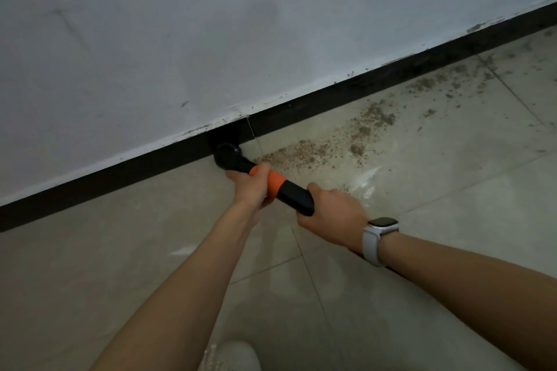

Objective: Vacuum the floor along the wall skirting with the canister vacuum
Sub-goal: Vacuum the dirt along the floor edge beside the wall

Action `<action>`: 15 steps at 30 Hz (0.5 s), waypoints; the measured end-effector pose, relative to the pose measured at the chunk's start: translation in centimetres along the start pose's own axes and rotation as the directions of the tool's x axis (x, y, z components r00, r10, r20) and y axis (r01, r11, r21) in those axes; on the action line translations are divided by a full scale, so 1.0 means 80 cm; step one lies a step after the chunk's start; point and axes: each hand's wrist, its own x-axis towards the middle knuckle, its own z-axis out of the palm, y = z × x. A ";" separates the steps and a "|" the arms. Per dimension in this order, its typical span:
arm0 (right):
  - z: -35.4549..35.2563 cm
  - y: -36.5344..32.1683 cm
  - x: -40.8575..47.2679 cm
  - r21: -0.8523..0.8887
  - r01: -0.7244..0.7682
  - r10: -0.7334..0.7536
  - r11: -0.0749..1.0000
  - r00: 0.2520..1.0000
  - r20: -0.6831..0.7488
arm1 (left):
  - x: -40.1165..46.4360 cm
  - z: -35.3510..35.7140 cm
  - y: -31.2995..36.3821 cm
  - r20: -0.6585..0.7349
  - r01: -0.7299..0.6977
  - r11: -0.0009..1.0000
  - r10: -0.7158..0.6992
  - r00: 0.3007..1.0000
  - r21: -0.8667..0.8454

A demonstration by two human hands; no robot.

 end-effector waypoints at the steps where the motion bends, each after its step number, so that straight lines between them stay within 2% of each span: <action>1: -0.002 0.006 -0.005 -0.008 -0.019 0.019 1.000 1.000 -0.020 | -0.002 0.008 0.000 0.023 0.003 1.000 -0.003 1.000 0.003; 7: -0.010 0.023 -0.017 -0.011 -0.068 0.068 0.998 0.996 -0.051 | -0.012 0.030 0.001 0.086 0.003 1.000 -0.003 0.996 0.006; 10: -0.009 0.014 -0.014 0.017 -0.026 0.026 1.000 0.999 -0.028 | -0.011 0.018 -0.004 0.010 -0.042 0.999 0.042 0.999 -0.014; 15: 0.007 -0.041 0.001 0.036 0.133 -0.135 0.990 0.990 0.048 | -0.007 -0.046 -0.015 -0.211 -0.116 0.985 0.087 0.974 -0.130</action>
